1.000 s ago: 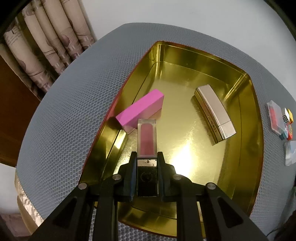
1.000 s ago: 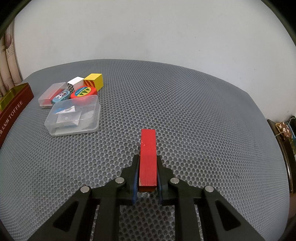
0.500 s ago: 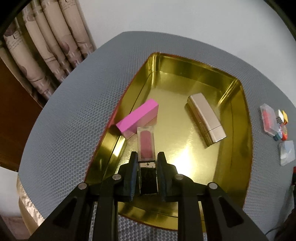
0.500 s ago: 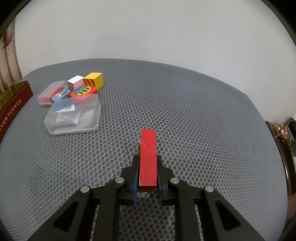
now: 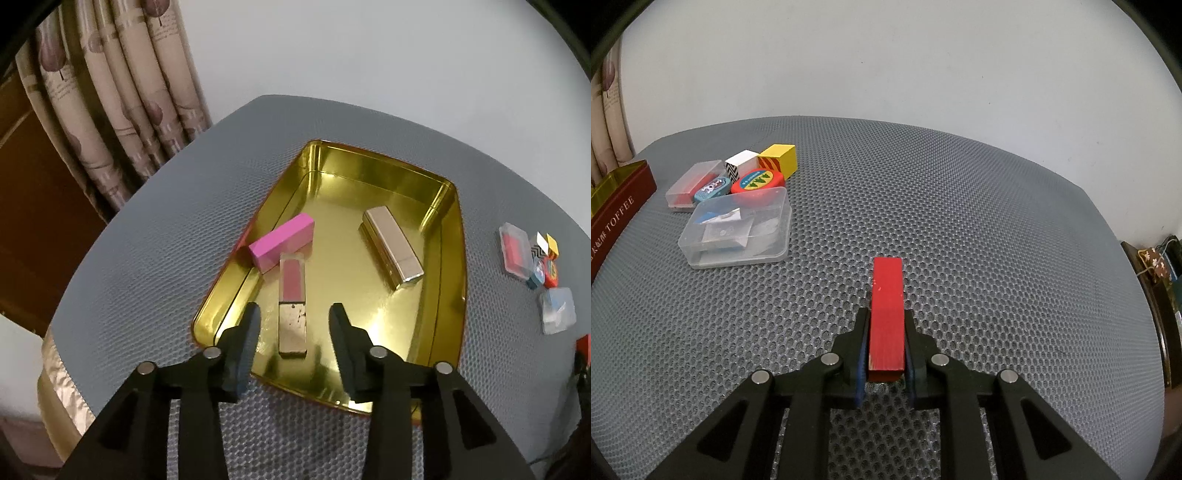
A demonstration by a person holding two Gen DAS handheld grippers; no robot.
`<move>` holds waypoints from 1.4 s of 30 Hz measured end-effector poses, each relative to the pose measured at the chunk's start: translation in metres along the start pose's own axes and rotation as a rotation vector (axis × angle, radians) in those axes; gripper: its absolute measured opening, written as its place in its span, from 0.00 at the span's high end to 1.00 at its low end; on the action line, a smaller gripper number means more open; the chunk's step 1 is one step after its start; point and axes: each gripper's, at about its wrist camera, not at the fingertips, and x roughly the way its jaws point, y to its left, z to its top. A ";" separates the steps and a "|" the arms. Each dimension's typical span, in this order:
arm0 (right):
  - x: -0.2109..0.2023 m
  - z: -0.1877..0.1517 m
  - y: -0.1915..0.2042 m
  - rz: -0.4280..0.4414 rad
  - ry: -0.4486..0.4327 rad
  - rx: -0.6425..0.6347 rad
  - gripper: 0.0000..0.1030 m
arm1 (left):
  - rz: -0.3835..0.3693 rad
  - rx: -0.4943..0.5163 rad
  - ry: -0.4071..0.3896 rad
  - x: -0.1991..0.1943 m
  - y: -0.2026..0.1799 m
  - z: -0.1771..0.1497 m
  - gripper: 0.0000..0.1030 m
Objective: Organize rigid objects
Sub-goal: 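Lift the open left gripper away from the tin, then carry the red block with right gripper over the tin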
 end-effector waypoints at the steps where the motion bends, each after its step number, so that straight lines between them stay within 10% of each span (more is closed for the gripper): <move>1: -0.001 -0.001 0.000 0.001 0.000 0.001 0.85 | 0.006 0.006 -0.004 -0.002 0.001 -0.002 0.58; 28: -0.014 0.019 0.001 0.016 -0.018 0.015 0.85 | 0.018 -0.030 -0.037 -0.009 0.040 0.005 0.40; 42: -0.084 0.060 0.149 0.251 -0.087 -0.168 0.85 | 0.038 -0.056 -0.053 -0.013 0.059 0.007 0.39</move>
